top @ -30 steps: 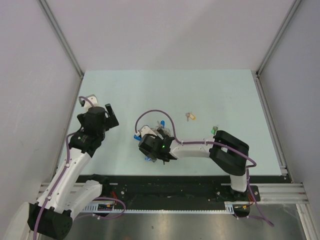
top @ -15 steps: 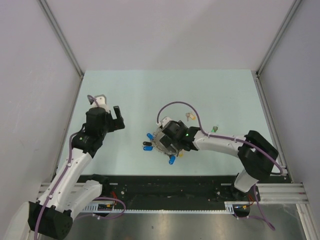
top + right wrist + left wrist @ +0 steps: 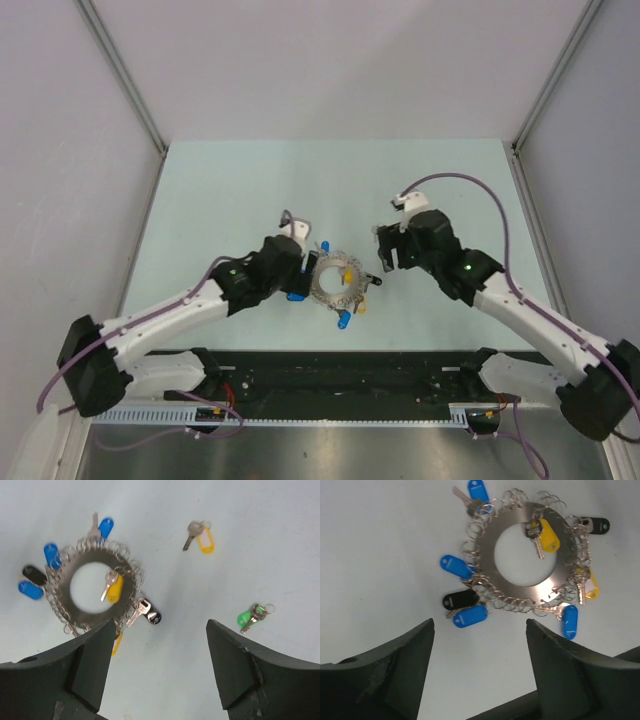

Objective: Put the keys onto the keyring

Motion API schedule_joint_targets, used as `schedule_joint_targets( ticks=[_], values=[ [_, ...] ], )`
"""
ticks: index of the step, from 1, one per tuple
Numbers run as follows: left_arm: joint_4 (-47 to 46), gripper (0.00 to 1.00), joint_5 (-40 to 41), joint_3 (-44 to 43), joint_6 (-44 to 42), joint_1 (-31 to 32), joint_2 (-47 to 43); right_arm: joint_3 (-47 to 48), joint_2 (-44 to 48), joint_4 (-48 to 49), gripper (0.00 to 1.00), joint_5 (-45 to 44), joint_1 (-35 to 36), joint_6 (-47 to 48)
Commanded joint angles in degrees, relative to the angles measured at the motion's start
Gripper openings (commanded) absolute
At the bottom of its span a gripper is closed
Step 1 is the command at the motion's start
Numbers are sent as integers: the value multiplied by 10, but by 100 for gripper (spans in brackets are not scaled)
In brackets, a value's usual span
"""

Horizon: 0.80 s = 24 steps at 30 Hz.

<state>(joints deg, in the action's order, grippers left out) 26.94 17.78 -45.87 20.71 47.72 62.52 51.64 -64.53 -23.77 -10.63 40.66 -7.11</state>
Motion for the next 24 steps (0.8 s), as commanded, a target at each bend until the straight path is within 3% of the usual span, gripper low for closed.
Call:
schedule_joint_targets(
  ticks=[1, 7, 12, 24],
  values=[
    [-4, 74, 50, -61, 33, 82, 81, -27, 88, 25, 77, 4, -49, -39],
    [43, 52, 61, -157, 32, 156, 239, -61, 150, 31, 75, 2, -89, -66],
    [107, 29, 32, -225, 30, 163, 333, -71, 162, 26, 75, 4, -99, -68],
    [120, 27, 4, -245, 42, 163, 399, -73, 161, 22, 74, 5, -107, -66]
  ],
)
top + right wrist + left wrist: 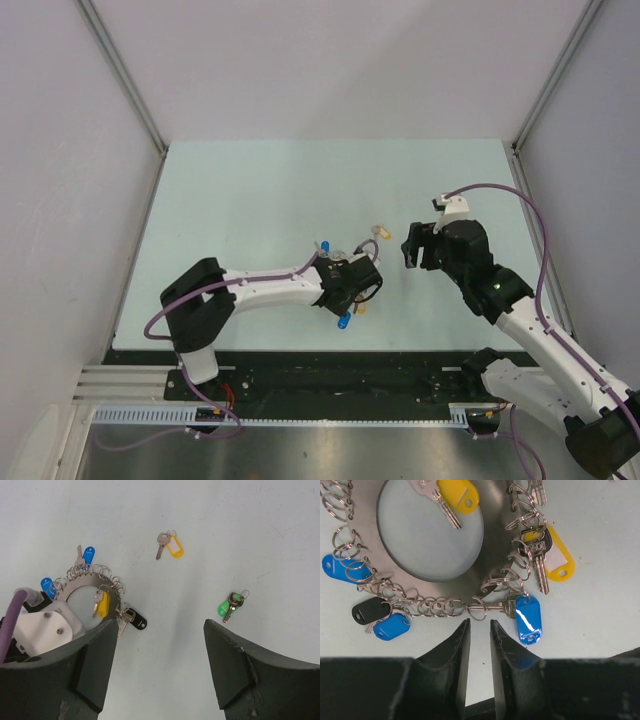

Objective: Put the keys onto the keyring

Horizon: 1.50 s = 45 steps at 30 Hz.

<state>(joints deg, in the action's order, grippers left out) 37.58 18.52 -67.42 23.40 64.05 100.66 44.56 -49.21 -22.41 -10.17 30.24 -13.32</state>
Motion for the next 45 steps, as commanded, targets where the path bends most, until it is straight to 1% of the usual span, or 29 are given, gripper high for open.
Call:
schedule_joint_targets(
  ticks=[1, 7, 11, 23, 26, 29, 31, 36, 40, 42, 43, 45],
  values=[
    [14, 27, -3, -31, 15, -1, 20, -2, 8, 10, 75, 0, -4, -4],
    [5, 27, 5, -33, 15, 0, 43, -4, 3, 11, 74, 4, -5, -4],
    [10, 26, 31, -38, 23, 0, 53, -5, 0, 9, 74, 10, -4, -4],
    [-5, 21, 0, -30, 26, -9, 69, -7, 2, 8, 75, 14, -5, -5],
    [-8, 15, -17, -25, 25, -16, 68, -7, 3, 7, 74, 15, -5, -6],
    [-8, 5, -28, -18, 28, -21, 65, -8, 5, 7, 74, 19, -7, -5],
    [-12, 1, -27, -11, 27, -24, 52, -8, 6, 9, 74, 23, -6, -4],
    [-27, 0, -35, 12, 17, -37, -5, -7, 10, 26, 75, 74, -5, 6],
    [-48, 0, -45, 33, -4, -55, -79, -9, 10, 46, 76, 126, -4, 18],
    [-61, 0, -63, 45, -11, -70, -106, -9, 10, 56, 76, 155, -3, 29],
    [-79, 0, -72, 59, -17, -77, -134, -10, 9, 62, 76, 165, -3, 30],
    [-115, 0, -99, 76, -22, -98, -160, -13, 10, 83, 77, 200, -1, 33]
  ],
)
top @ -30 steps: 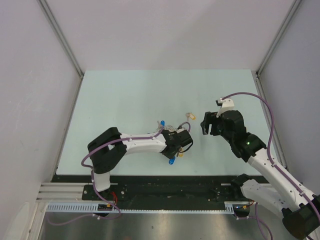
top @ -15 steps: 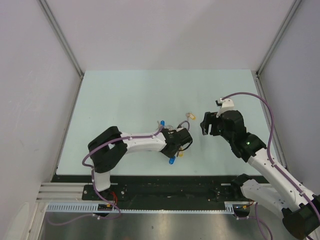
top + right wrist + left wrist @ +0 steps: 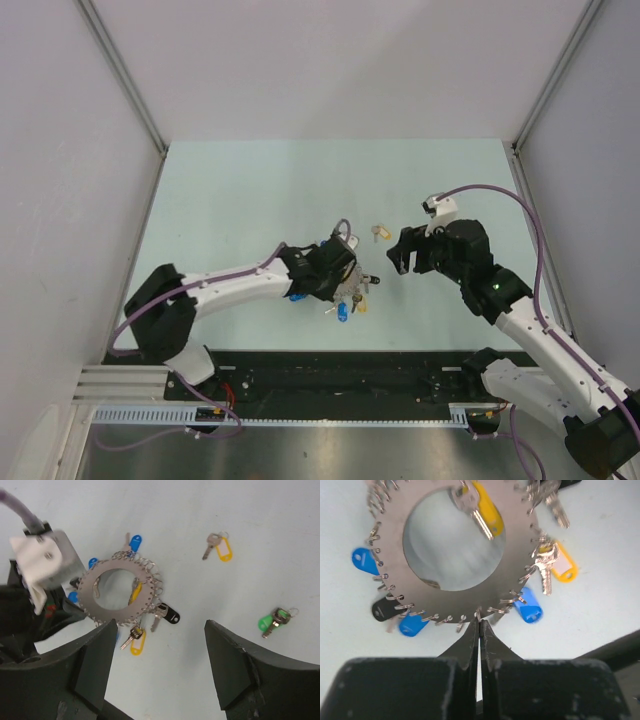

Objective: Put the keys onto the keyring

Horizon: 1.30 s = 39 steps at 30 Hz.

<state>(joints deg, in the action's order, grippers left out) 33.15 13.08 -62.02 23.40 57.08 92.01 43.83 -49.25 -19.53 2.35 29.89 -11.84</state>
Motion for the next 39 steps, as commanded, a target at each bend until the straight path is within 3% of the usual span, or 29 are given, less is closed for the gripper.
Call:
schedule_joint_targets(
  ticks=[1, 8, 15, 23, 33, 39],
  values=[
    [-83, 0, -53, 43, -29, -35, -89, -8, 11, 63, 76, 89, 5, 18],
    [-241, 0, -126, 155, -41, -107, -233, -39, -22, 178, 75, 182, 28, -19],
    [-377, 0, -176, 229, -50, -131, -304, -53, -87, 268, 72, 203, 80, -8],
    [-510, 0, -200, 307, -68, -149, -372, -63, -158, 374, 66, 252, 67, -21],
    [-549, 0, -238, 322, -82, -160, -384, -64, -220, 433, 67, 306, 70, -5],
    [-514, 0, -262, 299, -104, -165, -392, -65, -209, 427, 69, 301, 67, 33]
  ],
)
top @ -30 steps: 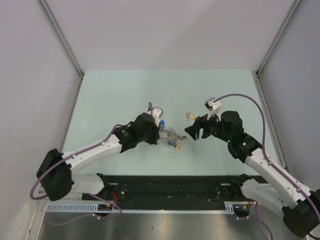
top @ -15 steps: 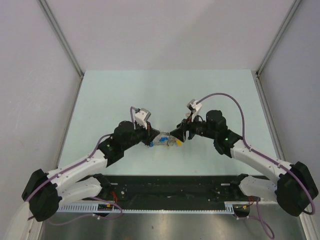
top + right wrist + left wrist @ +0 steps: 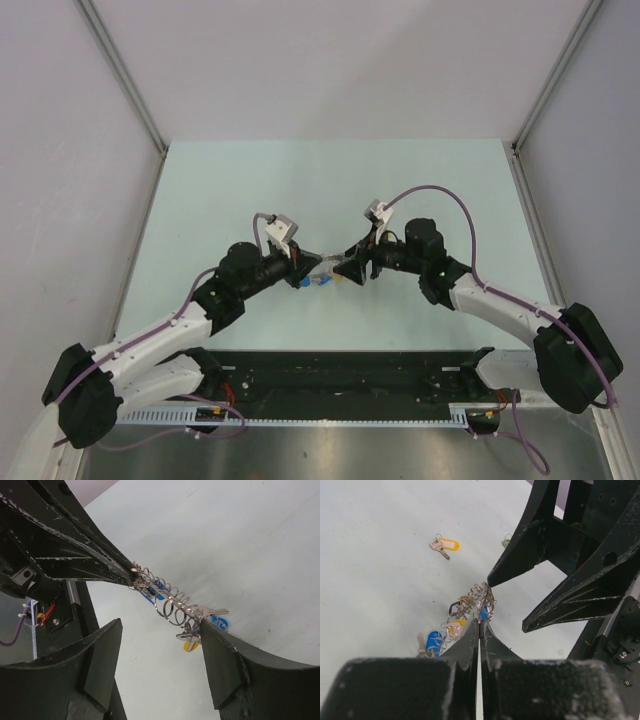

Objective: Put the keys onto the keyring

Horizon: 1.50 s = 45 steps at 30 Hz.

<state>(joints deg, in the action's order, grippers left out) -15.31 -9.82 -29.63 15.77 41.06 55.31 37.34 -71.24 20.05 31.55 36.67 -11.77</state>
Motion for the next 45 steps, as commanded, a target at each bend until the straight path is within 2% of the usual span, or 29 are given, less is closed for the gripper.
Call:
schedule_joint_targets(
  ticks=[1, 8, 12, 17, 23, 31, 34, 35, 37, 38, 39, 45],
  values=[
    [-21, 0, -34, -29, -33, -5, -25, 0, 17, 25, 70, 6, -1, 38],
    [50, 0, -43, -66, -64, -6, -33, 0, 67, -7, 72, -22, 8, 84],
    [49, 0, -49, -74, -54, -6, -39, 1, 59, -9, 72, 19, 19, 97],
    [41, 0, -65, -78, -36, -6, -48, 1, 48, -20, 71, -17, 48, 117],
    [25, 0, -75, -76, -20, -6, -59, 0, 38, -13, 66, -43, 63, 116],
    [-14, 1, -75, -61, -4, -6, -61, 1, 30, -15, 52, -93, 104, 134],
    [-37, 0, -71, -47, 7, -6, -64, 1, 34, -12, 42, -124, 119, 140],
    [-44, 0, -70, -39, 10, -6, -64, 1, 37, -12, 31, -141, 121, 141],
    [-57, 0, -67, -31, 17, -6, -69, 0, 48, -16, 19, -162, 130, 150],
    [-61, 0, -63, -20, 19, -6, -71, 3, 52, -25, 6, -178, 133, 156],
    [-67, 0, -59, -15, 21, -6, -75, 5, 56, -32, 1, -185, 136, 166],
    [-78, 1, -42, 25, 40, -6, -102, 28, 73, -84, 0, -233, 161, 204]
  ],
)
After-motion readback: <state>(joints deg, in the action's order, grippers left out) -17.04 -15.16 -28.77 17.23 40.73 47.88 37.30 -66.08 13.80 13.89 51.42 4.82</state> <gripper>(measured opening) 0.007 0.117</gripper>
